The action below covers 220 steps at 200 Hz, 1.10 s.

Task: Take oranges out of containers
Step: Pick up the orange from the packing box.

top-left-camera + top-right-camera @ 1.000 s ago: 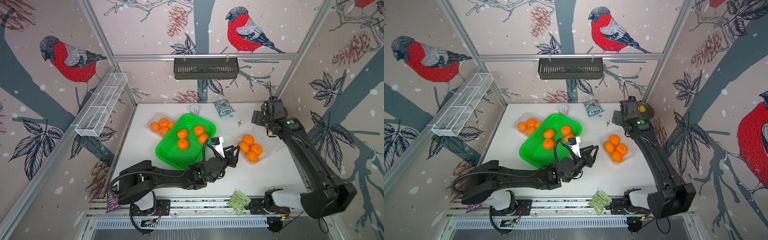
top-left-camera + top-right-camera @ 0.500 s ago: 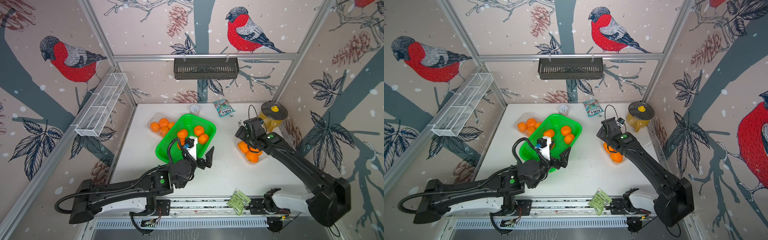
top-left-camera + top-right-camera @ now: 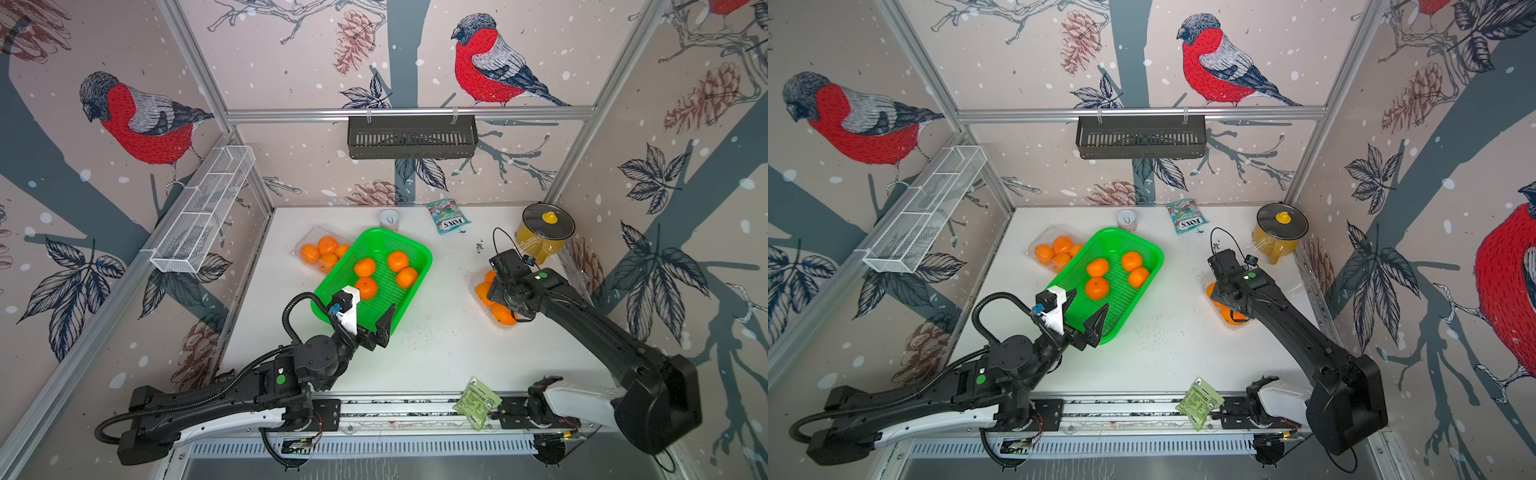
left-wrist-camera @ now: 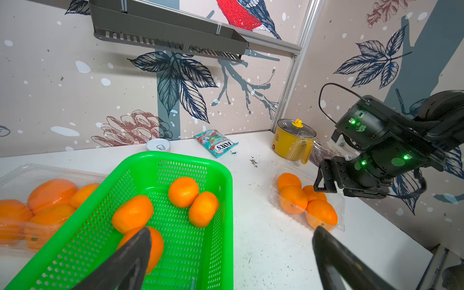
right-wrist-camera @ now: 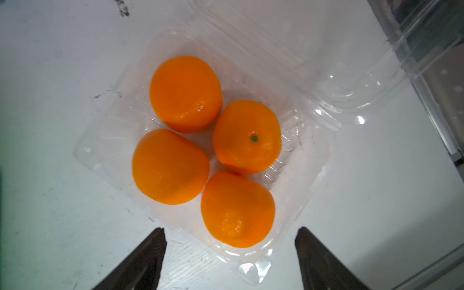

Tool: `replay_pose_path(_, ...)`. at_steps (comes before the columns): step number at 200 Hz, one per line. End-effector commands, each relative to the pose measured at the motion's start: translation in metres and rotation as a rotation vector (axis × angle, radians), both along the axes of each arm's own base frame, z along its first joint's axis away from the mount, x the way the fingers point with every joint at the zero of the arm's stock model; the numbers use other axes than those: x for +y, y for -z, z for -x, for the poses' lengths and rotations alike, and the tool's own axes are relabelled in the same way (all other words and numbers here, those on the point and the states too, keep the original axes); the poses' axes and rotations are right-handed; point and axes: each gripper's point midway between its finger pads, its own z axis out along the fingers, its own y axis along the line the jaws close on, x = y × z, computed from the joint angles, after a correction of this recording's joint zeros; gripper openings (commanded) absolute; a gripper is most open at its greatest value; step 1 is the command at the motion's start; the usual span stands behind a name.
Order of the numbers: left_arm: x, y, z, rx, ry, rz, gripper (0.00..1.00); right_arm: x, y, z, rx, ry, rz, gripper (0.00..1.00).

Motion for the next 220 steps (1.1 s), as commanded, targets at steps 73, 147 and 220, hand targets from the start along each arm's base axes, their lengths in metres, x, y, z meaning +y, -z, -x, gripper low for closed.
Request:
replay_pose_path(73,0.010,0.021,-0.008,0.026,-0.088,-0.021,0.97,-0.013,0.021,0.004,0.058,-0.054,0.006,0.79)
replay_pose_path(147,0.018,0.049,-0.028,0.080,-0.217,-0.089,0.97,0.012,0.025,0.009,0.055,-0.152,-0.027,0.79)
replay_pose_path(220,0.041,0.062,-0.041,0.137,-0.279,0.000,0.97,-0.003,0.032,0.006,0.072,-0.181,0.006,0.74)
